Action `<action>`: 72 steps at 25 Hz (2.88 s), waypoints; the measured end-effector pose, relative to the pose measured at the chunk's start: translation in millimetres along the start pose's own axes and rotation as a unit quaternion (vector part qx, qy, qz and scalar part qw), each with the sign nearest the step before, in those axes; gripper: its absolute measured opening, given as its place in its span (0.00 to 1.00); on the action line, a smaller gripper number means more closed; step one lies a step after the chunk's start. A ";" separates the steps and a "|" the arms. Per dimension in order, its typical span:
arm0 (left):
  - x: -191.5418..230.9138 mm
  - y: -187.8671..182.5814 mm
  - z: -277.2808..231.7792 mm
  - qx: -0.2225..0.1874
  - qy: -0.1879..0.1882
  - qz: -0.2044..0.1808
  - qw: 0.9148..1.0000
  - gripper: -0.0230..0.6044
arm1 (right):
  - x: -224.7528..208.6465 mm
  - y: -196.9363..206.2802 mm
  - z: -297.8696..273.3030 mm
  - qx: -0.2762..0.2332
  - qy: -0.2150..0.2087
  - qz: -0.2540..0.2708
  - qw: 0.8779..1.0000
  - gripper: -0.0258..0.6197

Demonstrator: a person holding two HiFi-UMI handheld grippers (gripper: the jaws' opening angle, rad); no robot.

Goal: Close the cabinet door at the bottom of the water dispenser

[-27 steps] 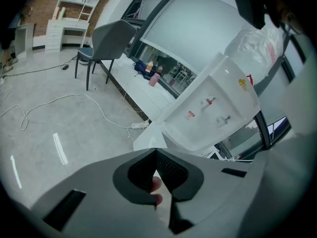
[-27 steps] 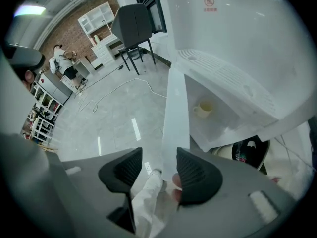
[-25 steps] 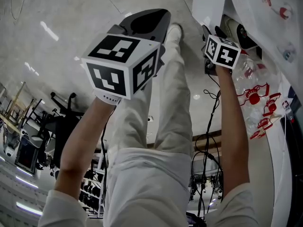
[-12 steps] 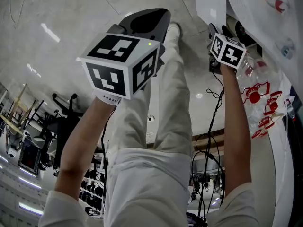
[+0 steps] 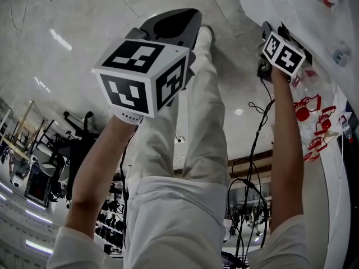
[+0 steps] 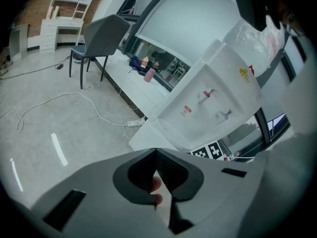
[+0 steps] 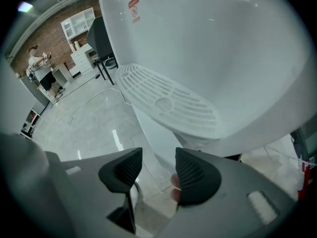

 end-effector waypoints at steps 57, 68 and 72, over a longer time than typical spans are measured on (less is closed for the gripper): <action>-11.2 -19.7 10.6 0.003 0.007 -0.024 1.000 0.05 | -2.8 -4.8 -2.7 0.006 0.044 -0.018 0.999 0.38; -40.7 -44.6 63.5 -0.011 0.010 -0.039 0.999 0.05 | 37.9 -7.4 71.7 -0.009 -0.013 0.006 1.000 0.30; -57.1 -51.0 90.6 -0.012 0.014 -0.042 0.999 0.05 | 45.1 -21.1 111.3 -0.018 -0.020 0.003 1.000 0.25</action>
Point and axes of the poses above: the fingertips, and each gripper's own axes: z backward along the fingers, x to its left, y out of its underside, the point moved 1 cm from there along z, backward along the fingers, and after that the axes turned 8 degrees about y, right-handed, at the moved point
